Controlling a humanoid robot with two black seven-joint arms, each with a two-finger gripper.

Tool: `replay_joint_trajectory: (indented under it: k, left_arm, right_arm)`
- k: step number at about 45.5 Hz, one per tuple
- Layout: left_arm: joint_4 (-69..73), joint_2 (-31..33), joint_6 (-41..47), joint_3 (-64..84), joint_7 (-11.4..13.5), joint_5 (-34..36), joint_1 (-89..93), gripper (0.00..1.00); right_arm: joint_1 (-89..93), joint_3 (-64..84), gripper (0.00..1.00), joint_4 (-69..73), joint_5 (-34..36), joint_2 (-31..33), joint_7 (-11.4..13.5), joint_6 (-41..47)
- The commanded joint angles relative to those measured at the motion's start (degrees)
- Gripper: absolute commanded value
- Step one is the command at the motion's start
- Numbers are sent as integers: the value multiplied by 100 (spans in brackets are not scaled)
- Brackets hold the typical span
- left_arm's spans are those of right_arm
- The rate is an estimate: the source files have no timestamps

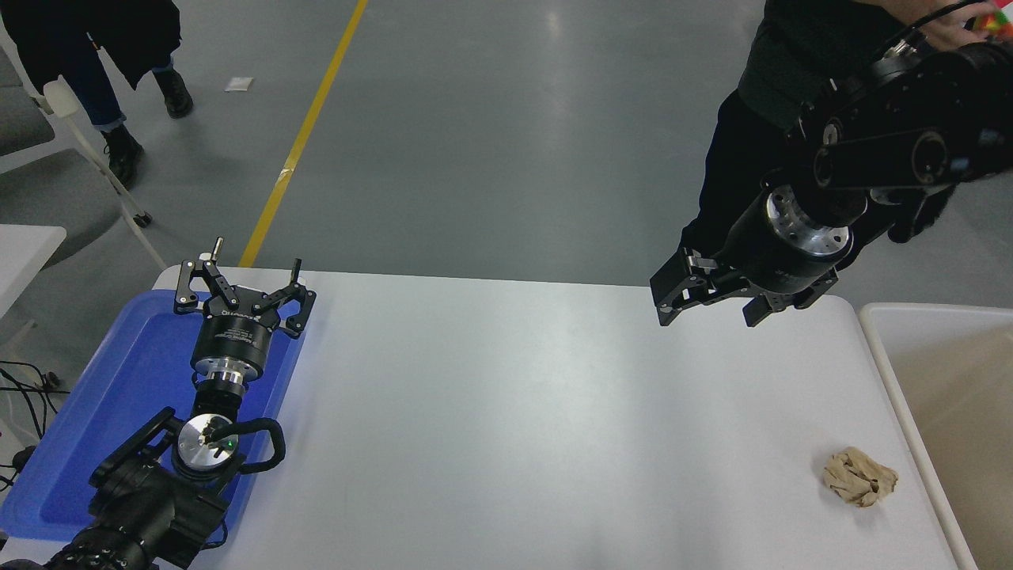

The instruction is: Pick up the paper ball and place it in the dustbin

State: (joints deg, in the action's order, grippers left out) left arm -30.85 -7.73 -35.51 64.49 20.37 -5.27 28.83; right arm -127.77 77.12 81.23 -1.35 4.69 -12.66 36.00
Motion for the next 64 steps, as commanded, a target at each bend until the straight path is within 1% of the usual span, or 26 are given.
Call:
replay_joint_trajectory:
  k: [1,4,11,25,30,34,37,40,46,49,56,59,64]
  left_arm:
    - [0,8,9,11,-24,0,0,100]
    - [0,8,9,3,11,0,0,100]
    - [0,8,0,2,11,0,0,100]
    - [0,8,9,2,11,0,0,100]
    - [0,8,0,2,11,0,0,100]
    - [0,8,9,2,11,0,0,100]
    - [0,8,9,2,11,0,0,100]
    - [0,8,0,2,11,0,0,100]
    - [0,8,0,-6,11,0,0,100]
    - [0,8,0,2,11,0,0,100]
    - [0,8,0,2,11,0,0,100]
    - [0,8,9,2,11,0,0,100]
    - [0,8,0,2,11,0,0,100]
  right_arm:
    - [50,-12,100,7,12,49,-9,-66]
    - [51,5,100,25,21,58,-9,-119]
    - [51,-4,100,25,-5,190,-9,-119]
    - [103,-21,100,34,-6,207,-9,-119]
    - [103,5,100,34,-119,479,-9,-119]
    - [165,-4,100,34,-549,848,-9,-128]
    - [314,-13,100,16,-1023,1252,-9,-137]
    - [542,22,100,-10,-1629,1647,-9,-286]
    - [1209,102,100,-133,-3000,2333,0,-909]
    - [1587,93,100,-344,-3449,2632,0,-1147]
    - [2554,-30,100,-923,-4021,3213,-9,-1507]
    - [3204,-188,100,-1266,-4338,3319,-9,-1859]
    - [4022,-644,100,-1688,-4479,3406,-9,-2167]
